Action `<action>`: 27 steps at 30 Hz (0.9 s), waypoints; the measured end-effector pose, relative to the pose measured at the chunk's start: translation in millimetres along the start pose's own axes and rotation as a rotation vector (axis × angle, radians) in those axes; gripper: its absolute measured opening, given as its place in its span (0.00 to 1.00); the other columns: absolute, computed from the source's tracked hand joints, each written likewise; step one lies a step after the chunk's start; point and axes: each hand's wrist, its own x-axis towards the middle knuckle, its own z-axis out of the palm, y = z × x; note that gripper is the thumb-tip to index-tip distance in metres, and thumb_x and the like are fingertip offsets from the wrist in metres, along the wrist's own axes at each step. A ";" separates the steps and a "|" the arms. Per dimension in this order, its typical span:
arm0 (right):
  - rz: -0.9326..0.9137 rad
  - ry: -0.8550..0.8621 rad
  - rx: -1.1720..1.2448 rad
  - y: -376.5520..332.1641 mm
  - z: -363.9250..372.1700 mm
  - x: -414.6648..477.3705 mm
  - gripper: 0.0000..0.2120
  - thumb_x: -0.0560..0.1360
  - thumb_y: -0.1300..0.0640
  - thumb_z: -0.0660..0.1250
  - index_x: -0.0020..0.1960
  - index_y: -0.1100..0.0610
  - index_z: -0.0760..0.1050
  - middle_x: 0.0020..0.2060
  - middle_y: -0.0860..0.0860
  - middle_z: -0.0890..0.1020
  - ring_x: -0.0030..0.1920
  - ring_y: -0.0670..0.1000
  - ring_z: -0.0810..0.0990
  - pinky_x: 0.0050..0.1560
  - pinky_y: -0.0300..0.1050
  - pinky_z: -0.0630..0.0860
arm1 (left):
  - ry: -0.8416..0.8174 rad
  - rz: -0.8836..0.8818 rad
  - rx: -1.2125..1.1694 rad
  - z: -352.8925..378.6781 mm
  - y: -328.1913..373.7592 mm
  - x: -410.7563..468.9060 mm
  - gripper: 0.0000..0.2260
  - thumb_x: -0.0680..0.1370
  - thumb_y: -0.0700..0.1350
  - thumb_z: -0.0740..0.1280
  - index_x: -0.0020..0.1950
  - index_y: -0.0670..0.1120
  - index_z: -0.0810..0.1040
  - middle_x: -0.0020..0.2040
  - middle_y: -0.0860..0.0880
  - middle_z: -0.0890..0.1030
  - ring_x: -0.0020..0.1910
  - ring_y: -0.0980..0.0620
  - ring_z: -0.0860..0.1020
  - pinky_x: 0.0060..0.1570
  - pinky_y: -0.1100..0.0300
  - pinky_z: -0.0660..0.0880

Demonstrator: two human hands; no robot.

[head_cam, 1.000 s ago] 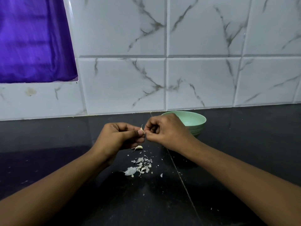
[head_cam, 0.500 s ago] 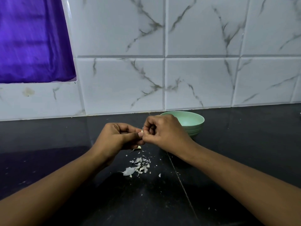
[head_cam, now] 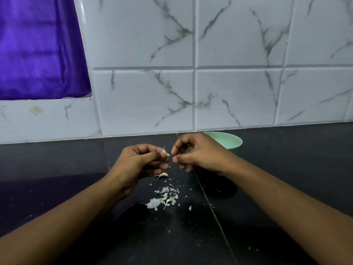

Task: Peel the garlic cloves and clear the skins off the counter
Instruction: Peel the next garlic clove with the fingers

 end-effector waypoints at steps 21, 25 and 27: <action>-0.309 0.277 -0.701 -11.0 21.8 -12.7 0.10 0.74 0.52 0.67 0.38 0.48 0.68 0.37 0.43 0.74 0.38 0.47 0.73 0.38 0.41 0.63 | 0.066 0.283 0.175 1.6 -3.6 -2.9 0.08 0.63 0.43 0.74 0.39 0.40 0.82 0.35 0.38 0.83 0.32 0.48 0.83 0.35 0.58 0.81; -0.309 0.272 -0.610 -8.4 20.7 -10.5 0.10 0.74 0.54 0.68 0.36 0.49 0.69 0.34 0.44 0.74 0.35 0.45 0.72 0.35 0.41 0.66 | 0.051 0.308 0.163 1.2 -4.1 -2.9 0.08 0.63 0.43 0.74 0.39 0.41 0.82 0.34 0.41 0.83 0.32 0.49 0.82 0.35 0.59 0.80; -0.297 0.280 -0.499 -7.1 20.8 -10.1 0.10 0.72 0.56 0.69 0.35 0.49 0.70 0.30 0.42 0.74 0.32 0.42 0.72 0.34 0.39 0.67 | 0.054 0.306 0.144 0.9 -4.6 -2.3 0.08 0.63 0.42 0.74 0.39 0.40 0.82 0.34 0.42 0.83 0.32 0.49 0.82 0.36 0.57 0.80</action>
